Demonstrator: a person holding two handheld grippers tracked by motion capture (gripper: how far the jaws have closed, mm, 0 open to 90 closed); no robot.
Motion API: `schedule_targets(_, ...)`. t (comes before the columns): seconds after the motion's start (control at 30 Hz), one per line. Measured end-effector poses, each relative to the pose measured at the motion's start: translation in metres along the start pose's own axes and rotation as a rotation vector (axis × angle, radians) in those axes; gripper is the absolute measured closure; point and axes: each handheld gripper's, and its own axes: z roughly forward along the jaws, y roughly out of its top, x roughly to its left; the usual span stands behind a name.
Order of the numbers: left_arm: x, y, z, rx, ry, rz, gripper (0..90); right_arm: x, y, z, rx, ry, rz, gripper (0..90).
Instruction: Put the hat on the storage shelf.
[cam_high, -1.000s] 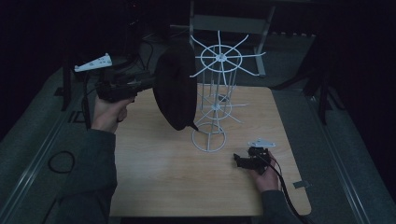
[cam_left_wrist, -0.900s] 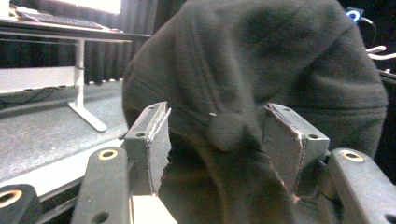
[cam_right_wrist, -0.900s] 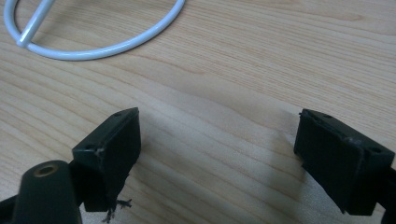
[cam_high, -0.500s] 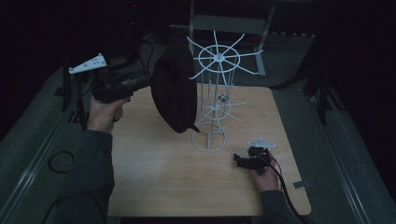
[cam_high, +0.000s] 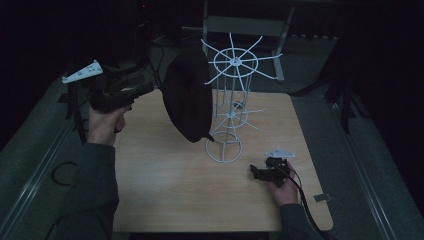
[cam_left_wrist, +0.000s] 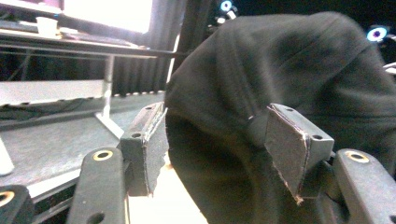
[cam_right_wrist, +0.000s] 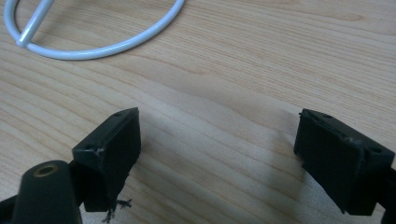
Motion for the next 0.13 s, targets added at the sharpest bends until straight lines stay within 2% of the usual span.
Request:
schedule_targets(0.07, 0.0002, -0.0015, -0.0017, 0.009, 0.023, 0.008, 39.9, 0.0, 0.0, 0.0, 0.0, 0.0, 0.0, 14.4)
schedule_targets(0.13, 0.001, -0.0028, -0.0043, -0.001, 0.025, 0.002, 39.8, 0.0, 0.0, 0.0001, 0.0, 0.0, 0.0, 14.4)
